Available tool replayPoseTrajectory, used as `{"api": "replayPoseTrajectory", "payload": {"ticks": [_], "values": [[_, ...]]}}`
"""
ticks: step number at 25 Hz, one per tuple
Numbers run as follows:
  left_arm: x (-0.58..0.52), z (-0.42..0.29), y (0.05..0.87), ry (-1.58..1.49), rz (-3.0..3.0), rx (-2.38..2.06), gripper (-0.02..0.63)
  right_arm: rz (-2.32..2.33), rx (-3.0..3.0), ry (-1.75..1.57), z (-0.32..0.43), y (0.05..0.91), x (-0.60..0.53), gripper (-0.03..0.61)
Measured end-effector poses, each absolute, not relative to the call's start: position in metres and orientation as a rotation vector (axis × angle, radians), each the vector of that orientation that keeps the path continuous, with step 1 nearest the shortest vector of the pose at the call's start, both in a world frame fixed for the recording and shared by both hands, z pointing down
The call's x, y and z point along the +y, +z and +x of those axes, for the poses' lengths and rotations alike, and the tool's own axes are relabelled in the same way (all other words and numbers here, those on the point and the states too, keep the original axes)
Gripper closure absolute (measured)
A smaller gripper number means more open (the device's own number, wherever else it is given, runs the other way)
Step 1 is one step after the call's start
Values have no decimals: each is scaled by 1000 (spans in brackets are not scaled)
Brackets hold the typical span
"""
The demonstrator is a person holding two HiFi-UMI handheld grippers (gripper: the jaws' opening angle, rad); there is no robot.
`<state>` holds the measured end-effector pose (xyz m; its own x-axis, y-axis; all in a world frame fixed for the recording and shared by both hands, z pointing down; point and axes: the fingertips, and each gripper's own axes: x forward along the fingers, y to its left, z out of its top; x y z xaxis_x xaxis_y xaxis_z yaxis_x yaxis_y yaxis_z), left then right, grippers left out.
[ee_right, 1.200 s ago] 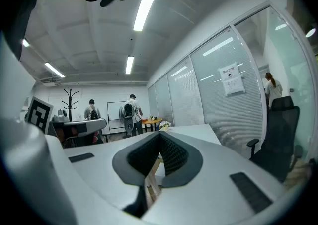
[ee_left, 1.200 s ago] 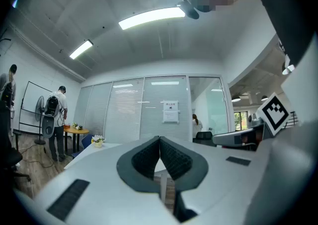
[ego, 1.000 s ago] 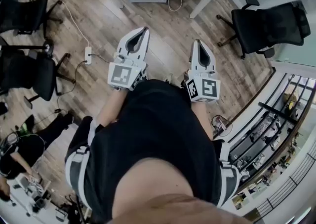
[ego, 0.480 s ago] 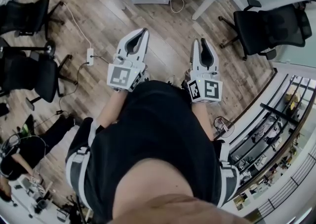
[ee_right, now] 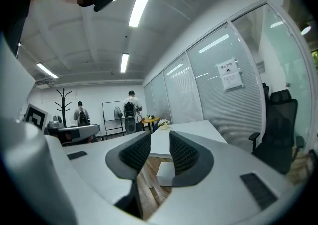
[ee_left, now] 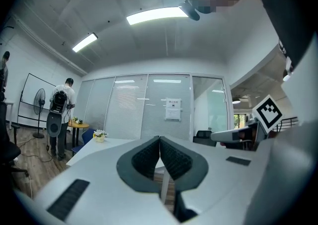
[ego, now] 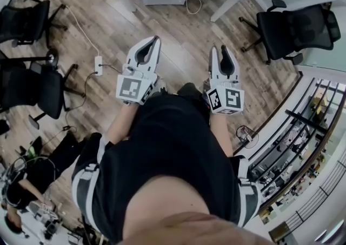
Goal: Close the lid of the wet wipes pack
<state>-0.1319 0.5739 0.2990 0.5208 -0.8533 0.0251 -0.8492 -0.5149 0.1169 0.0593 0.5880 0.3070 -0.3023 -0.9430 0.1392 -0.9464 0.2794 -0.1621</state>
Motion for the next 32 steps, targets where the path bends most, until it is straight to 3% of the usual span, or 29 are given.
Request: {"api": "replayPoseTrajectory", "payload": {"ticks": [11, 32], "values": [[471, -144, 332, -15, 2642, -1447, 592, 1834, -2499, 351, 45, 329, 477, 443], [57, -64, 357, 194, 2753, -1413, 592, 1737, -2530, 338, 109, 343, 65, 443]]}}
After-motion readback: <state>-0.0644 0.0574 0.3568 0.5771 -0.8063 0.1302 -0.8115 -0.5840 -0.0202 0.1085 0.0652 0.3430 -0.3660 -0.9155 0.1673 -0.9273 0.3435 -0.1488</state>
